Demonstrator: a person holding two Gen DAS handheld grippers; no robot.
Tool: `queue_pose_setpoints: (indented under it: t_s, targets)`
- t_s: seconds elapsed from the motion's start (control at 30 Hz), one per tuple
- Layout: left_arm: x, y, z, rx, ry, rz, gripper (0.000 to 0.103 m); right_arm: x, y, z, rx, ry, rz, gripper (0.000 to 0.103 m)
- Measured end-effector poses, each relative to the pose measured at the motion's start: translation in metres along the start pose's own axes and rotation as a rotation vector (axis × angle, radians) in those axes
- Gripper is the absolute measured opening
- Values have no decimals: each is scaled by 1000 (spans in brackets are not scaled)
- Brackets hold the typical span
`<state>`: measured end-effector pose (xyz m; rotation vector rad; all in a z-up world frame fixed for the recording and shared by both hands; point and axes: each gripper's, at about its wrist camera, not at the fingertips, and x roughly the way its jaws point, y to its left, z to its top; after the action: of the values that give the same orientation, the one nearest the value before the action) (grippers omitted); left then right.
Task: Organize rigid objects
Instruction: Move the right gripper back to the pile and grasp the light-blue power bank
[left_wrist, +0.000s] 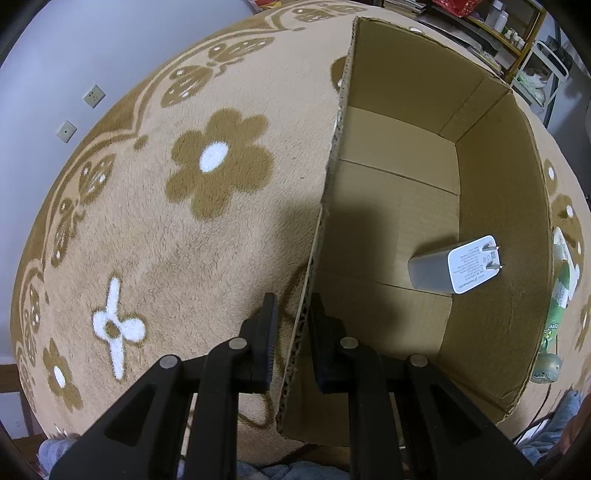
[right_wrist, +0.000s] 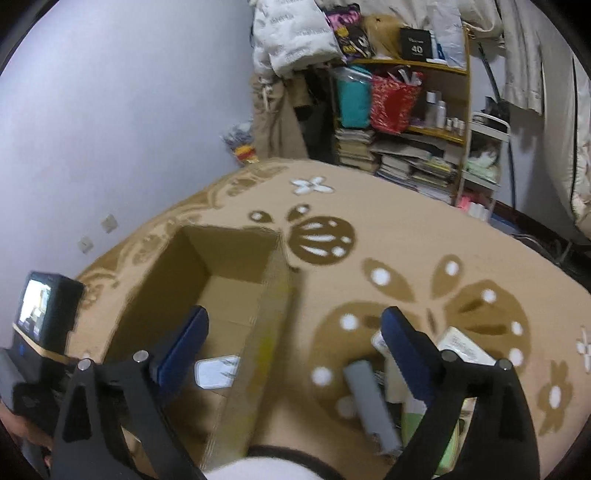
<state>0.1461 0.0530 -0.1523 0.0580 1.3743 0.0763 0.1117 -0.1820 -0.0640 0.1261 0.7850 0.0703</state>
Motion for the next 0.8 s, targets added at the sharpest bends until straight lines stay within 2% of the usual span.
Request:
queue_pose_setpoints:
  t_s: [0.07,0.4,0.5,0.67,0.8]
  targets:
    - [0,0,0,1,-1,1,16,1,-9,-4,25,20,-20,103]
    - [0,-2,-1,14,0,17,17,11,-52,-37,157,139,-53,103]
    - [0,-2,-1,15,-1,19,17,16,-57,-47,154,170,-56,103]
    - [2,-3,-2,15,-1,25,15,32,-64,-60,115,250,-115,103]
    - [1,-3,-2,17,-4,23,15,42,-74,-65,154,283,-107,103]
